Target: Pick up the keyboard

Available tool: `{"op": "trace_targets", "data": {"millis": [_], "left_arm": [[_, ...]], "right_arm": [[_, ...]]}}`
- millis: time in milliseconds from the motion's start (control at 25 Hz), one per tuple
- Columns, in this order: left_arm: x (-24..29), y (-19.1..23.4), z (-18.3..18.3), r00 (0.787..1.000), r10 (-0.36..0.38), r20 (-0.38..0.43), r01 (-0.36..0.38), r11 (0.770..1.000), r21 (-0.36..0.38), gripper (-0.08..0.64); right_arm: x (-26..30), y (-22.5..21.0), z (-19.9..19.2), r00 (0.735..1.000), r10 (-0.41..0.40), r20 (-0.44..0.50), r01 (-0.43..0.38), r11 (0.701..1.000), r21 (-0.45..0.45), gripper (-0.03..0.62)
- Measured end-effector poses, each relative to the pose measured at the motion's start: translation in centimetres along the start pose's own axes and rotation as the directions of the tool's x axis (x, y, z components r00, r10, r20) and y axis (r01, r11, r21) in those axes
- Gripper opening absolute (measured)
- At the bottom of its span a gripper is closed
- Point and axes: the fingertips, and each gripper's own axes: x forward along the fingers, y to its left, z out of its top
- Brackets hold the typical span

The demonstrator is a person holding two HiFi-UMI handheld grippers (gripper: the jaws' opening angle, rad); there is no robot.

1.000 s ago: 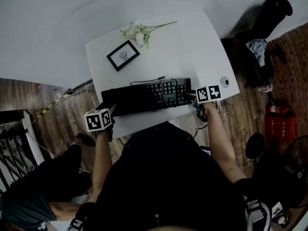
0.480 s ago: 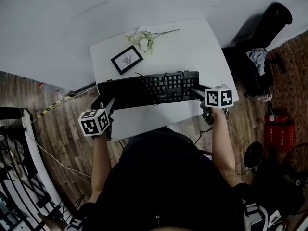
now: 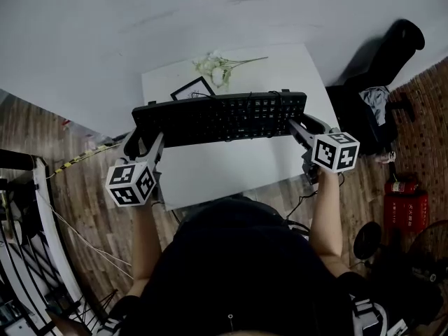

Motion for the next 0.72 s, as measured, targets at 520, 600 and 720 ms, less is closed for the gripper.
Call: {"op": "trace_targets", "data": {"millis": [520, 600, 720], "left_arm": [[-4.5, 0.6, 6.8, 0.961, 0.008, 0.277, -0.043, 0.992, 0.121, 0.288], [-5.2, 0.8, 7.1, 0.952, 0.011, 0.306, -0.053, 0.990, 0.131, 0.288], [-5.8, 0.9, 7.2, 0.942, 0.013, 0.336, -0.064, 0.988, 0.140, 0.288]], "right_arm": [[-3.2, 4.0, 6.0, 0.963, 0.025, 0.268, 0.014, 0.990, -0.143, 0.192], [-3.4, 4.6, 6.3, 0.955, 0.032, 0.295, 0.017, 0.987, -0.162, 0.192], [-3.7, 5.0, 6.4, 0.944, 0.041, 0.329, 0.021, 0.983, -0.182, 0.192]]}}
